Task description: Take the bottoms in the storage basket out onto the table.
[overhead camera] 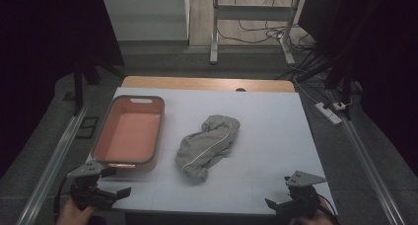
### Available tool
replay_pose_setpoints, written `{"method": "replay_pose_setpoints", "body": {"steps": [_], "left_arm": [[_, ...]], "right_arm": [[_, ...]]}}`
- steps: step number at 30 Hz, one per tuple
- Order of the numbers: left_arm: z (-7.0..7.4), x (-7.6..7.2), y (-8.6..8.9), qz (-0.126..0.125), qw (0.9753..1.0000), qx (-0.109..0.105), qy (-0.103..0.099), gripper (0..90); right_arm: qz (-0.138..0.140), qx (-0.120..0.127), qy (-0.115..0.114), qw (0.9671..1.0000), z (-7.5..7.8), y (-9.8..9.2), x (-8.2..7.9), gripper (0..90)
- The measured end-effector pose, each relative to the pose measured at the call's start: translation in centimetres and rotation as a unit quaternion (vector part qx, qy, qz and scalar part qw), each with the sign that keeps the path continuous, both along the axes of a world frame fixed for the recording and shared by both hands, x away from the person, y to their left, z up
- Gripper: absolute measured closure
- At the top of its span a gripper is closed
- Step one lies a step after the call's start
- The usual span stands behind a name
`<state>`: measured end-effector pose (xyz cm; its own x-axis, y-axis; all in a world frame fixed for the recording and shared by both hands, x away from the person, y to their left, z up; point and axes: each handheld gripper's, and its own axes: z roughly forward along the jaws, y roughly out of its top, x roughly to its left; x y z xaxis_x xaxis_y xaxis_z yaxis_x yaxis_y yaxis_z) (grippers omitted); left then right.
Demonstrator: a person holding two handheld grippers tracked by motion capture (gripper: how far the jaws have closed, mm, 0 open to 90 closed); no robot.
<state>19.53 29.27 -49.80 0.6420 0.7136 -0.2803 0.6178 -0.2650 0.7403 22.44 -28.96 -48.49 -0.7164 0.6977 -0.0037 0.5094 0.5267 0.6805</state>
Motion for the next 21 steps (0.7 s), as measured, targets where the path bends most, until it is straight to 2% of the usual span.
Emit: {"method": "replay_pose_setpoints", "body": {"steps": [14,21], "left_arm": [[-0.4,-1.3,0.9,0.024,0.9993,0.029,-0.002,0.0],[-0.4,-2.0,1.4,0.035,0.9988,0.034,-0.001,0.0]], "right_arm": [[-0.001,0.0,0.0,1.0,0.0,0.0,0.0,0.3],[-0.001,-0.003,0.001,1.0,0.0,0.1,0.0,0.4]]}}
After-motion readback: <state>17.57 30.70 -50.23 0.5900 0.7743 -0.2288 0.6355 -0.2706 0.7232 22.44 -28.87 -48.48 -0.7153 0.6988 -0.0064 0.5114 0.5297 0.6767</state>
